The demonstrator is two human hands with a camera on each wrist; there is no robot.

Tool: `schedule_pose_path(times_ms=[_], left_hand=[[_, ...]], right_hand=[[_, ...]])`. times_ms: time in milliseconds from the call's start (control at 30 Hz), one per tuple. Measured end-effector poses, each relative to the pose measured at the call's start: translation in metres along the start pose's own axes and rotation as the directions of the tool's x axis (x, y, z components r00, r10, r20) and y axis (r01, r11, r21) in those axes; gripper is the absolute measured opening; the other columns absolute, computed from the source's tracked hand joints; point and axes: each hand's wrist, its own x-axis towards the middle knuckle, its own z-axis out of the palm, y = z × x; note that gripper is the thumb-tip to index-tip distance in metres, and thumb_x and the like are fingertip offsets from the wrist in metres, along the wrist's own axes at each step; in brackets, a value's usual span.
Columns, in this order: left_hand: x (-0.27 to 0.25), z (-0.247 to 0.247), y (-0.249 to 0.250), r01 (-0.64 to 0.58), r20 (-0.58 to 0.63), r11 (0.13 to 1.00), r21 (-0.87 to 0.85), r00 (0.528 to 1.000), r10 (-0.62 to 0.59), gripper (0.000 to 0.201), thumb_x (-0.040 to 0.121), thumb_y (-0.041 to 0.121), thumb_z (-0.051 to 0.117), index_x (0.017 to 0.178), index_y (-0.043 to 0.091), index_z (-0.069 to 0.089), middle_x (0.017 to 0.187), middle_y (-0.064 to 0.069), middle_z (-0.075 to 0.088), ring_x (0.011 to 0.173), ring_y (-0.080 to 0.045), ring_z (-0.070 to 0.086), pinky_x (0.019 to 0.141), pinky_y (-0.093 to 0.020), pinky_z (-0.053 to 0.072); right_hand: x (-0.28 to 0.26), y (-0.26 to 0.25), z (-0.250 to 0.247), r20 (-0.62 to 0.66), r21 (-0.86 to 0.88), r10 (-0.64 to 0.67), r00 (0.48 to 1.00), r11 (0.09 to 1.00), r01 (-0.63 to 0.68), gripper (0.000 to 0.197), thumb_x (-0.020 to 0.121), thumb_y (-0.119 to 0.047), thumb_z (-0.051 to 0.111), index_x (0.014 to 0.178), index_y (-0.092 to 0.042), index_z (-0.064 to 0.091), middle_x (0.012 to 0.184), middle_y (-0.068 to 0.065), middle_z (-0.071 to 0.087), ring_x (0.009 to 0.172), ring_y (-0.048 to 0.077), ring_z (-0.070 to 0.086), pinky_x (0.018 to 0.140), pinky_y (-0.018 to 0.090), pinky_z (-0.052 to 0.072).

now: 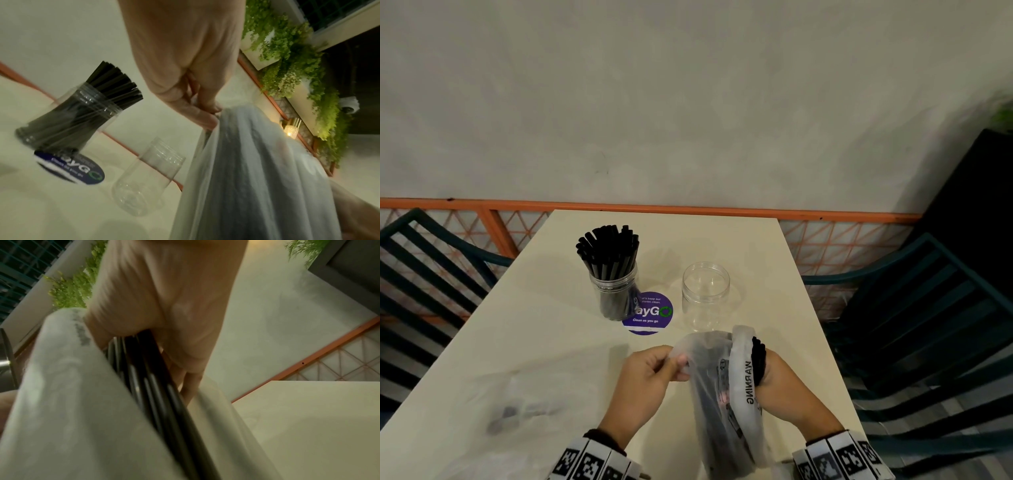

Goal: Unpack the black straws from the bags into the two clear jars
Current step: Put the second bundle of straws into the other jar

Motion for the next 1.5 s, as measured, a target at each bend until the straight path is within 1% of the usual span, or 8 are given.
schedule_pose_path(times_ms=[200,367,533,667,800,900,1167,1500], left_hand=[[0.002,0.000,0.003,0.037,-0.015,0.985,-0.171,0.999,-0.040,0.013,0.079,-0.003,0.062,0.067,0.000,0.060,0.056,0.003,0.067,0.060,-0.010,0.068,0.061,-0.016,0.053],[0.001,0.000,0.002,0.107,0.058,0.967,-0.232,0.994,-0.096,0.016,0.087,0.001,0.053,0.072,0.001,0.048,0.072,-0.004,0.068,0.068,-0.012,0.069,0.070,-0.027,0.057],[0.001,-0.001,0.000,0.204,0.226,0.916,-0.345,0.965,-0.130,0.021,0.089,-0.008,0.042,0.097,0.008,0.052,0.090,-0.023,0.057,0.086,-0.027,0.062,0.076,-0.027,0.055],[-0.001,-0.001,0.003,0.135,0.336,0.949,-0.285,0.941,-0.033,0.043,0.083,0.007,0.059,0.122,0.026,0.054,0.105,0.008,0.070,0.097,-0.014,0.066,0.085,-0.026,0.053],[0.005,0.005,0.004,0.022,0.157,0.983,-0.182,0.987,0.007,0.018,0.072,0.005,0.074,0.079,0.021,0.074,0.074,0.007,0.073,0.070,-0.009,0.064,0.066,-0.016,0.050],[0.011,0.007,0.004,-0.015,0.014,0.995,-0.102,1.000,0.016,0.010,0.066,0.017,0.074,0.058,0.016,0.069,0.051,0.004,0.062,0.054,-0.009,0.052,0.057,-0.018,0.046],[0.011,0.005,-0.006,0.087,0.223,0.974,-0.210,0.974,-0.039,0.032,0.081,0.030,0.060,0.105,0.009,0.058,0.109,-0.013,0.058,0.097,-0.019,0.057,0.093,-0.034,0.047],[0.015,0.004,-0.011,0.018,0.046,0.976,-0.218,0.999,-0.008,0.039,0.063,0.031,0.072,0.081,-0.004,0.065,0.070,-0.012,0.059,0.065,-0.018,0.048,0.064,-0.031,0.040]], right_hand=[[0.003,0.011,0.005,-0.176,0.138,0.064,0.982,0.990,-0.039,0.006,0.063,-0.021,0.060,0.065,-0.015,0.059,0.053,-0.013,0.066,0.054,-0.004,0.056,0.062,0.022,0.045],[-0.001,0.015,0.002,-0.188,0.223,0.057,0.981,0.975,-0.013,0.019,0.076,0.003,0.062,0.070,-0.015,0.060,0.056,-0.015,0.069,0.057,-0.007,0.060,0.055,0.007,0.044],[-0.012,0.011,-0.005,-0.091,0.304,0.018,0.996,0.953,0.010,0.035,0.059,-0.016,0.075,0.093,-0.016,0.067,0.084,-0.009,0.076,0.084,0.005,0.069,0.069,0.015,0.051],[-0.011,0.009,0.000,-0.118,0.256,-0.014,0.993,0.966,0.044,0.056,0.062,-0.020,0.078,0.113,-0.011,0.058,0.105,0.003,0.071,0.102,0.014,0.065,0.083,0.024,0.051],[-0.006,0.004,0.010,-0.186,0.247,-0.023,0.982,0.967,0.069,0.063,0.061,-0.031,0.084,0.114,-0.008,0.057,0.106,0.010,0.068,0.102,0.026,0.064,0.091,0.047,0.051],[-0.004,0.001,0.014,-0.209,0.238,-0.026,0.978,0.968,0.076,0.067,0.054,-0.039,0.087,0.108,-0.010,0.061,0.102,0.006,0.071,0.100,0.020,0.066,0.086,0.034,0.053],[-0.010,-0.005,0.003,-0.212,0.275,-0.020,0.977,0.958,0.080,0.036,0.054,-0.019,0.081,0.087,-0.012,0.071,0.087,0.001,0.077,0.087,0.013,0.071,0.070,0.018,0.052],[-0.006,-0.011,0.008,-0.170,0.195,-0.036,0.985,0.978,0.070,0.065,0.053,-0.036,0.088,0.108,-0.013,0.061,0.107,0.006,0.070,0.105,0.019,0.064,0.096,0.044,0.050]])
